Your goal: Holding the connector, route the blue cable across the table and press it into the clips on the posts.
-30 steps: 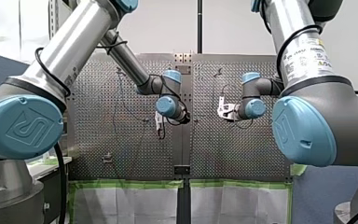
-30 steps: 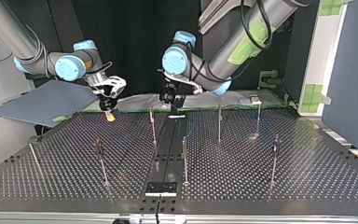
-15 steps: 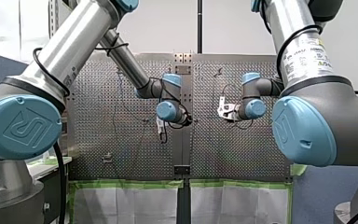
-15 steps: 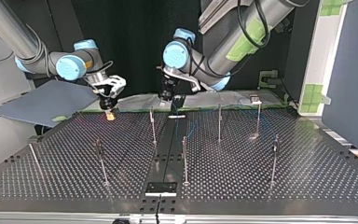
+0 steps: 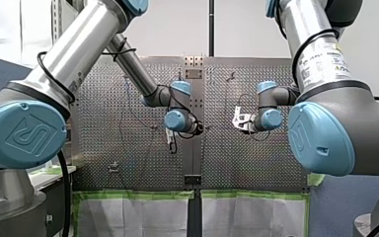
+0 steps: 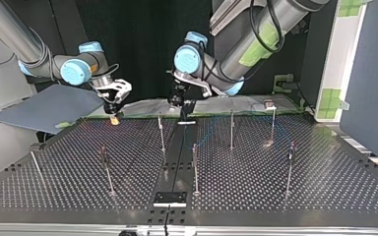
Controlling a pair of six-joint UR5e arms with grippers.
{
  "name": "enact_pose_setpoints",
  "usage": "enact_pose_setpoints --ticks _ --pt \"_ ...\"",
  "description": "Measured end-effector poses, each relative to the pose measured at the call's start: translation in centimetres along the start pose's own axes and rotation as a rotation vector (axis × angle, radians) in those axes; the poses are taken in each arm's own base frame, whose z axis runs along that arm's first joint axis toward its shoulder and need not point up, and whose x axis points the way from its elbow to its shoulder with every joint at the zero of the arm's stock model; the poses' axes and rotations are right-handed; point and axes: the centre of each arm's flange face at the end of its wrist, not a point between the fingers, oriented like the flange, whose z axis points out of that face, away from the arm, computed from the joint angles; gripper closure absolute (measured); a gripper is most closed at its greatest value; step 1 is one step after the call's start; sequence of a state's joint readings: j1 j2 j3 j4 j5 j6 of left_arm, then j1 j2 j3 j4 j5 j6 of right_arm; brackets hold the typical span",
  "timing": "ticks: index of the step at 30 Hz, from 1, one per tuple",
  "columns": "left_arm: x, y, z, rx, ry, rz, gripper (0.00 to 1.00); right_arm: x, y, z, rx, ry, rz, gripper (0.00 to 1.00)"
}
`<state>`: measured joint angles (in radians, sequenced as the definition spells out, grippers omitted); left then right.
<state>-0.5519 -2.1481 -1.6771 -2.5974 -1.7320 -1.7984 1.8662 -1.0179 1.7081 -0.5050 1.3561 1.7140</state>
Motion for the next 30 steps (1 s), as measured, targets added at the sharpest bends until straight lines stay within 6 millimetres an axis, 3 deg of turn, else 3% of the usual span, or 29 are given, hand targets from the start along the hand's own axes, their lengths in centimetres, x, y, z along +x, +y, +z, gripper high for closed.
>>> enact_pose_setpoints --ticks 5,18,30 --pt "1.5 0.6 1.0 -0.002 0.007 -0.001 1.0 -0.4 0.2 0.1 -0.005 -0.003 0.0 1.0" --pt "-0.9 2.2 4.1 -0.016 -0.048 -0.014 1.0 0.0 1.0 0.4 -0.014 0.023 -0.001 1.0" --pt "0.7 3.8 7.1 -0.015 -0.02 0.004 1.0 0.5 2.5 0.6 -0.036 0.038 -0.001 1.0"
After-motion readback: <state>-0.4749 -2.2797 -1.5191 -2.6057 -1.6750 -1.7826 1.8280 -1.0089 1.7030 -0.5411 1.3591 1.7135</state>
